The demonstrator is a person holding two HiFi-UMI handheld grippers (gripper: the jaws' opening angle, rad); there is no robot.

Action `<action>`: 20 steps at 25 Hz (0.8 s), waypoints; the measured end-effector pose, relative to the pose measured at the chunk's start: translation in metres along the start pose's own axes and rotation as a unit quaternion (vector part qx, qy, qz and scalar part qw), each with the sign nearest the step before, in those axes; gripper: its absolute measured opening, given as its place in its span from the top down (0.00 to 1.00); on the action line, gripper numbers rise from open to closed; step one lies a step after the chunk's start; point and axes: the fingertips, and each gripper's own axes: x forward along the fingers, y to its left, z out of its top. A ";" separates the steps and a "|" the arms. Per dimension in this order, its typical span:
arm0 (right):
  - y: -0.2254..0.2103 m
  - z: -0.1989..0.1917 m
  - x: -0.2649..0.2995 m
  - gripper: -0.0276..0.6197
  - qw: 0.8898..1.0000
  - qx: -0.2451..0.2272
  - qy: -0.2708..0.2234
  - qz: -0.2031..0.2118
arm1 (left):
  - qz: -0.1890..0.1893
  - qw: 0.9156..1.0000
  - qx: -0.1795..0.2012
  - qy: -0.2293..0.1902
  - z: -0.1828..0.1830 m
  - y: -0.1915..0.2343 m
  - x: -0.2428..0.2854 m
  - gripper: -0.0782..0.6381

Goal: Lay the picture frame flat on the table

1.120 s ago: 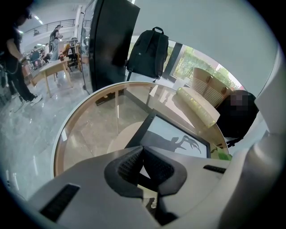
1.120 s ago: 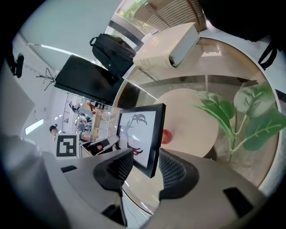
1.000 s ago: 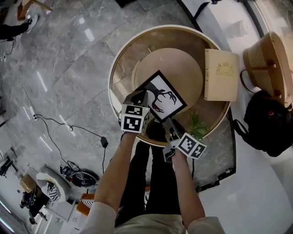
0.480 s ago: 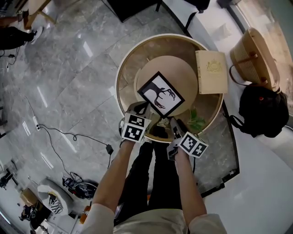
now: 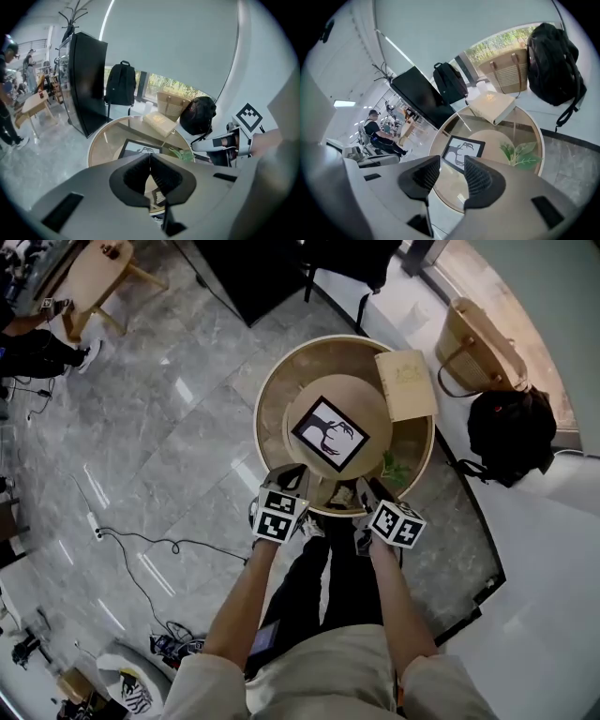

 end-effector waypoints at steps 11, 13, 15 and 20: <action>0.133 0.021 -0.098 0.69 0.982 -0.162 -0.076 0.053 | -0.024 0.997 0.041 -0.066 0.075 -0.052 -0.113 0.86; 0.146 0.016 -0.116 0.70 0.980 -0.176 -0.075 0.052 | -0.026 0.996 0.050 -0.072 0.087 -0.058 -0.131 0.86; 0.152 0.013 -0.132 0.69 0.980 -0.175 -0.078 0.050 | -0.026 0.995 0.051 -0.081 0.094 -0.063 -0.147 0.86; 0.156 0.021 -0.160 0.69 0.980 -0.161 -0.100 0.068 | 0.014 0.991 0.008 -0.131 0.115 -0.049 -0.192 0.86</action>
